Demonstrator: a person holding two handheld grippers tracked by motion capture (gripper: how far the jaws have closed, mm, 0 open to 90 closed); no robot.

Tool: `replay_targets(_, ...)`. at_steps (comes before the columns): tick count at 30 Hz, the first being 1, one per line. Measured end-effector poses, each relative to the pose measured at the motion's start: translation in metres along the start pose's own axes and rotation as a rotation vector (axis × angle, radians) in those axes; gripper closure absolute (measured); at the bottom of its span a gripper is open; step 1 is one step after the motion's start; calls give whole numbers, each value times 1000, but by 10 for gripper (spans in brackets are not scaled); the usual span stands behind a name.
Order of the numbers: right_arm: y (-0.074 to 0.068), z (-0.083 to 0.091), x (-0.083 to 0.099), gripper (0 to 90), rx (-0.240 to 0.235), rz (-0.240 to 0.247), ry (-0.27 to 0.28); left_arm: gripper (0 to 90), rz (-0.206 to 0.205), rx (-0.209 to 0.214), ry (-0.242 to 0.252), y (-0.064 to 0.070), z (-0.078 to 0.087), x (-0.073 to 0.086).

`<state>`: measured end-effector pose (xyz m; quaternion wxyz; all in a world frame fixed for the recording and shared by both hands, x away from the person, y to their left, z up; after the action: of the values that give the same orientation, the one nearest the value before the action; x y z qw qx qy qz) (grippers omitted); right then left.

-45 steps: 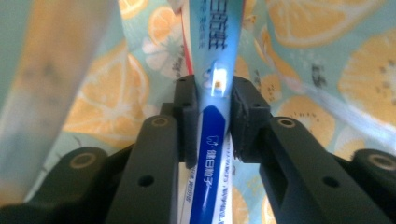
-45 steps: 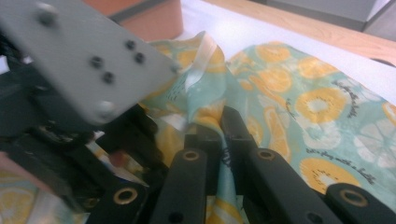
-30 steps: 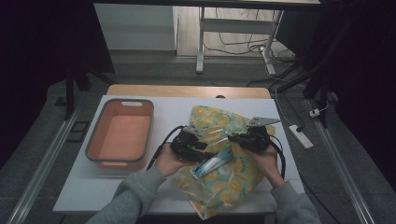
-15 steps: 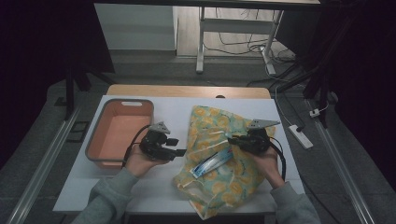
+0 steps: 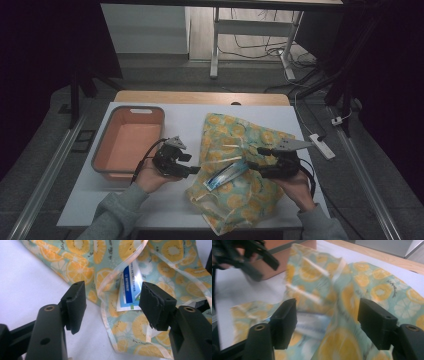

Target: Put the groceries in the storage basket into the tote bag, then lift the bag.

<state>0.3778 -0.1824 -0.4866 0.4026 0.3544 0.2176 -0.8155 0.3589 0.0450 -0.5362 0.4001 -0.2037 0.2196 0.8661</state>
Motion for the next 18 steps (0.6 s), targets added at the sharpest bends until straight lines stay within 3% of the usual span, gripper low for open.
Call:
replay_targets(9, -17, 25, 59, 293, 38, -47, -54, 378, 3, -11, -18, 2, -14, -2)
replay_targets(18, -23, 18, 82, 295, 34, -42, -114, 398, 37, -29, -57, -5, -32, -3)
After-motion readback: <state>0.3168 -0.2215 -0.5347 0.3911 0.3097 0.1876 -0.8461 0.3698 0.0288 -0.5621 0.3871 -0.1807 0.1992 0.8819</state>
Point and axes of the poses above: each handheld gripper's, and its own axes: z roughly backward along the jaws, x roughly out of its underside, y roughly to its right, the point moved 10 cm from there along -z, roughly forward along the jaws, and after that the axes turned 10 degrees about -y, right-handed, at the moved point
